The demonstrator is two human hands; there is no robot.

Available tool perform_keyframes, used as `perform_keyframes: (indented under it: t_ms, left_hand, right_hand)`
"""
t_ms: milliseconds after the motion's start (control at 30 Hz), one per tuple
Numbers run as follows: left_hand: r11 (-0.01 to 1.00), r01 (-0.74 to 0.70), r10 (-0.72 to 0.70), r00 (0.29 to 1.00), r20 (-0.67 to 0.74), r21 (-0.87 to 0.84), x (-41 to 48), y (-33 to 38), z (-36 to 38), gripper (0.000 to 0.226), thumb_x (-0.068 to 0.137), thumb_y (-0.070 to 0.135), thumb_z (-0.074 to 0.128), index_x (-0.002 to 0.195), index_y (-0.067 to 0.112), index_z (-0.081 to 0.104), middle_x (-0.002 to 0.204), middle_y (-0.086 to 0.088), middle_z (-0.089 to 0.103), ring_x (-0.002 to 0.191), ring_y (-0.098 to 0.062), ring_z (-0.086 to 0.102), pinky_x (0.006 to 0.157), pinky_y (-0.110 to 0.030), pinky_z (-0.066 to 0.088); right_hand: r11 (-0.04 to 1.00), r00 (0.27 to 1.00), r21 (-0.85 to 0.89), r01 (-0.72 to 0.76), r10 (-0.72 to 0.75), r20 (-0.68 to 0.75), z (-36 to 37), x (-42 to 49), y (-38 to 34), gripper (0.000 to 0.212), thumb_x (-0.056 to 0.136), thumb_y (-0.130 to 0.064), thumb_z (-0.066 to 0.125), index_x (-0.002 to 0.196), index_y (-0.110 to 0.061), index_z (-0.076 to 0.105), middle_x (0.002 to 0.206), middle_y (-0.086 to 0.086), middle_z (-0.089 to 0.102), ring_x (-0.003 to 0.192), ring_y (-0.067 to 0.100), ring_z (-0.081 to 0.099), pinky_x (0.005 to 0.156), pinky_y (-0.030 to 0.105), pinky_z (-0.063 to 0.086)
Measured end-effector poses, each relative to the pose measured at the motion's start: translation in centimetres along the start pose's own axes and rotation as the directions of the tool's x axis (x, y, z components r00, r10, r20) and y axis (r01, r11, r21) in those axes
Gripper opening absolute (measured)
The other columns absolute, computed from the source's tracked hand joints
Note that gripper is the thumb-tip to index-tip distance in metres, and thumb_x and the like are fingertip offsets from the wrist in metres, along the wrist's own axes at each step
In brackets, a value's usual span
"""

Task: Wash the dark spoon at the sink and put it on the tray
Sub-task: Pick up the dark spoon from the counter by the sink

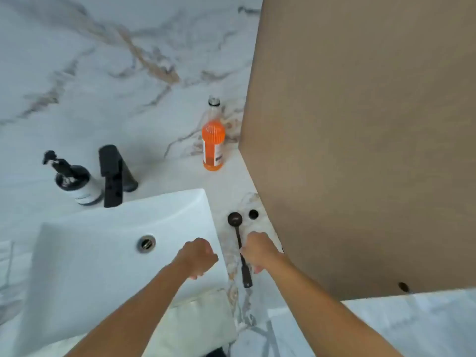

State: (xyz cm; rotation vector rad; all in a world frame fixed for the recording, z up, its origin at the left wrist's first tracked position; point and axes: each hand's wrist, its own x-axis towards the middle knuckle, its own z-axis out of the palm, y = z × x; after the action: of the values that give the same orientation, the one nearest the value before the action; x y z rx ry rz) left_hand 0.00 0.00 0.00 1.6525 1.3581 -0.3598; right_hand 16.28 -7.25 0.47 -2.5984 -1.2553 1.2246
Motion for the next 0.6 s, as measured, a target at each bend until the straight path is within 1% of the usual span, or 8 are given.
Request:
perform_keyframes:
  t_ms: [33, 67, 133, 200, 333, 433, 533, 600]
  left_hand:
    - [0.993, 0.003, -0.004, 1.000, -0.008, -0.121, 1.2, 0.2, 1.0, 0.017, 0.081, 0.023, 0.055, 0.089, 0.015, 0.068, 0.087, -0.014, 0.077, 0.059, -0.023, 0.070, 0.060, -0.033, 0.063]
    - [0.975, 0.010, -0.012, 1.000, -0.007, -0.224, 2.1, 0.6, 1.7, 0.015, 0.082, 0.020, 0.055, 0.084, 0.015, 0.069, 0.084, -0.012, 0.076, 0.055, -0.021, 0.069, 0.057, -0.033, 0.062]
    - [0.940, -0.023, 0.018, 1.000, -0.018, -0.341, 3.3, 1.2, 3.4, 0.013, 0.085, 0.015, 0.055, 0.080, 0.015, 0.068, 0.079, -0.009, 0.074, 0.050, -0.018, 0.069, 0.052, -0.032, 0.062]
    - [0.899, -0.037, 0.019, 0.999, -0.047, -0.437, 4.4, 1.7, 4.8, 0.011, 0.089, 0.012, 0.058, 0.082, 0.016, 0.066, 0.078, -0.008, 0.073, 0.053, -0.021, 0.070, 0.054, -0.033, 0.062]
    - [0.853, -0.047, 0.003, 0.996, -0.085, -0.519, 6.0, 2.3, 5.6, 0.006, 0.091, 0.013, 0.060, 0.094, 0.014, 0.065, 0.083, -0.006, 0.074, 0.064, -0.030, 0.075, 0.063, -0.039, 0.065]
    - [0.839, -0.050, 0.002, 0.996, -0.089, -0.542, 6.6, 2.3, 5.5, 0.006, 0.093, 0.015, 0.060, 0.092, 0.018, 0.065, 0.084, -0.004, 0.074, 0.070, -0.034, 0.076, 0.068, -0.042, 0.065]
    - [0.848, -0.056, 0.014, 0.996, -0.083, -0.527, 6.9, 2.0, 4.9, 0.014, 0.092, 0.019, 0.059, 0.087, 0.012, 0.070, 0.081, -0.011, 0.077, 0.071, -0.036, 0.075, 0.073, -0.044, 0.064]
    - [0.829, -0.067, 0.029, 0.997, -0.077, -0.556, 6.9, 1.6, 4.3, 0.024, 0.092, 0.023, 0.061, 0.084, 0.003, 0.070, 0.073, -0.013, 0.071, 0.068, -0.034, 0.070, 0.074, -0.041, 0.064]
  right_hand:
    - [0.999, 1.000, 0.034, 0.000, 0.001, -0.018, 0.7, 0.8, 0.5, 0.014, 0.093, -0.016, 0.052, 0.081, -0.009, 0.053, 0.079, 0.010, 0.059, 0.061, 0.033, 0.069, 0.045, 0.030, 0.054]
    - [0.997, 0.999, 0.069, -0.022, 0.025, -0.047, 1.2, 1.5, 0.7, 0.017, 0.093, -0.020, 0.053, 0.080, -0.009, 0.053, 0.082, 0.011, 0.061, 0.062, 0.033, 0.068, 0.047, 0.030, 0.054]
    - [0.997, 0.997, 0.075, -0.014, 0.020, -0.076, 2.8, 2.4, 1.2, 0.020, 0.093, -0.027, 0.055, 0.082, -0.011, 0.054, 0.088, 0.012, 0.064, 0.077, 0.035, 0.069, 0.060, 0.036, 0.058]
    - [0.995, 0.993, 0.101, -0.009, 0.021, -0.118, 4.1, 3.3, 1.9, 0.022, 0.094, -0.032, 0.057, 0.090, -0.011, 0.057, 0.097, 0.011, 0.067, 0.089, 0.032, 0.067, 0.069, 0.036, 0.054]
    - [0.980, 0.984, 0.201, -0.011, 0.047, -0.172, 5.2, 4.3, 2.5, 0.021, 0.093, -0.033, 0.061, 0.085, -0.016, 0.054, 0.096, 0.007, 0.069, 0.087, 0.026, 0.066, 0.068, 0.033, 0.050]
    - [0.957, 0.987, 0.289, 0.002, 0.045, -0.155, 5.7, 4.6, 2.6, 0.018, 0.092, -0.028, 0.064, 0.081, -0.015, 0.057, 0.087, 0.004, 0.067, 0.079, 0.022, 0.063, 0.070, 0.032, 0.051]
    - [0.928, 0.993, 0.373, 0.005, 0.038, -0.108, 5.5, 4.6, 2.4, 0.019, 0.091, -0.022, 0.067, 0.077, -0.016, 0.056, 0.079, -0.001, 0.060, 0.072, 0.015, 0.055, 0.064, 0.021, 0.046]
    - [0.912, 0.997, 0.409, 0.034, -0.004, -0.074, 5.4, 4.1, 1.9, 0.024, 0.089, -0.023, 0.068, 0.071, -0.016, 0.055, 0.071, -0.002, 0.057, 0.065, 0.012, 0.050, 0.058, 0.016, 0.041]
